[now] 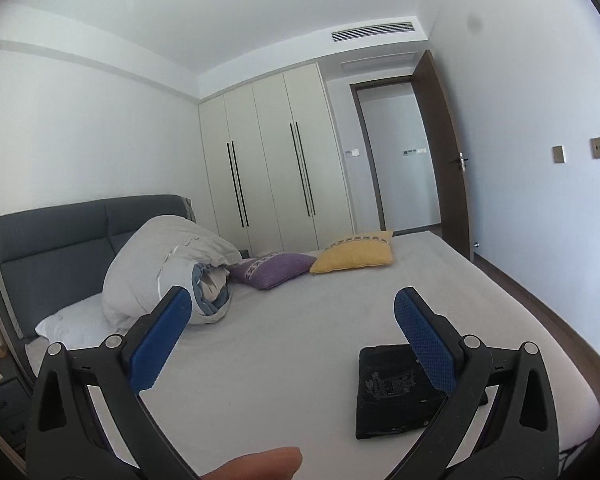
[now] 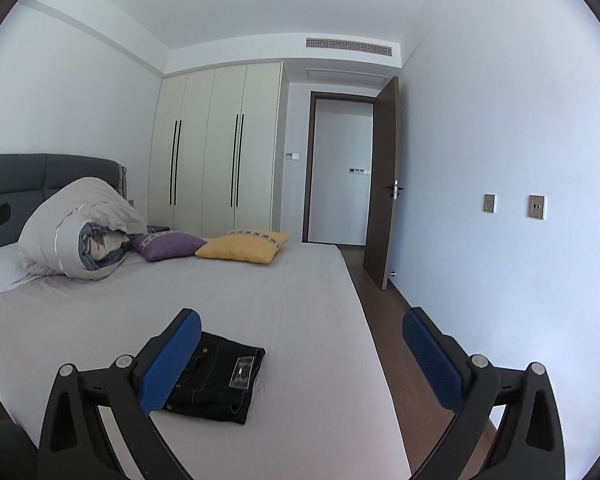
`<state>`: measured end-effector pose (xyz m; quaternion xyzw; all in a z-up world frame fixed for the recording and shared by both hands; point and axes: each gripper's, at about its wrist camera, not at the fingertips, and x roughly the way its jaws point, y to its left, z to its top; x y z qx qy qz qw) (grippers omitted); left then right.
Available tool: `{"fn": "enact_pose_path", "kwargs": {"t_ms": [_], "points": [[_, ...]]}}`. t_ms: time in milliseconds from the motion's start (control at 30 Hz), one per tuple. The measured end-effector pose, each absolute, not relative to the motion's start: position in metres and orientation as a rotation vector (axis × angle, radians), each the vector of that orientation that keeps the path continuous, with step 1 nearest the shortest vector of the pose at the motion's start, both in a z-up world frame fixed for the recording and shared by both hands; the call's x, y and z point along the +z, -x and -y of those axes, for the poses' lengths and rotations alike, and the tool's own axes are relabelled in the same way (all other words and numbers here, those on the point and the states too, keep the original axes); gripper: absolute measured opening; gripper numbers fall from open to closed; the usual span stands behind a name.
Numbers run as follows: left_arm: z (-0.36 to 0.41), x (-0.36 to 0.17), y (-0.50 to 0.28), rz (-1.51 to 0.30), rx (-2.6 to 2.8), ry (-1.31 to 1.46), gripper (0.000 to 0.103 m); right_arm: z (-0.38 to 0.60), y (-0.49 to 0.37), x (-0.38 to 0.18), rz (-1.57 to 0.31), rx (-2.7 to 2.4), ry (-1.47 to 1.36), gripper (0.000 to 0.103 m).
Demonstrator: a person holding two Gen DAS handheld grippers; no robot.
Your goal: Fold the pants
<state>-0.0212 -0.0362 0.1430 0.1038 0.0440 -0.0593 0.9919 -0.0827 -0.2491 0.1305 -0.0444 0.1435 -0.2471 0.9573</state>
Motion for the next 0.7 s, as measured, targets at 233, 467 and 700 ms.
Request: {"fn": "enact_pose_path", "kwargs": {"t_ms": [233, 467, 700], "points": [[0.059, 0.139, 0.005, -0.318, -0.235, -0.258, 0.103, 0.257, 0.060, 0.156, -0.314, -0.487, 0.028, 0.103], [0.082, 0.091, -0.035, -0.601, -0.265, -0.152, 0.103, 0.257, 0.031, 0.122, -0.457, -0.442, -0.011, 0.103], [0.089, 0.028, -0.081, -0.829, -0.242, -0.053, 0.103, 0.255, 0.011, 0.086, -0.615, -0.389, -0.080, 0.103]]}}
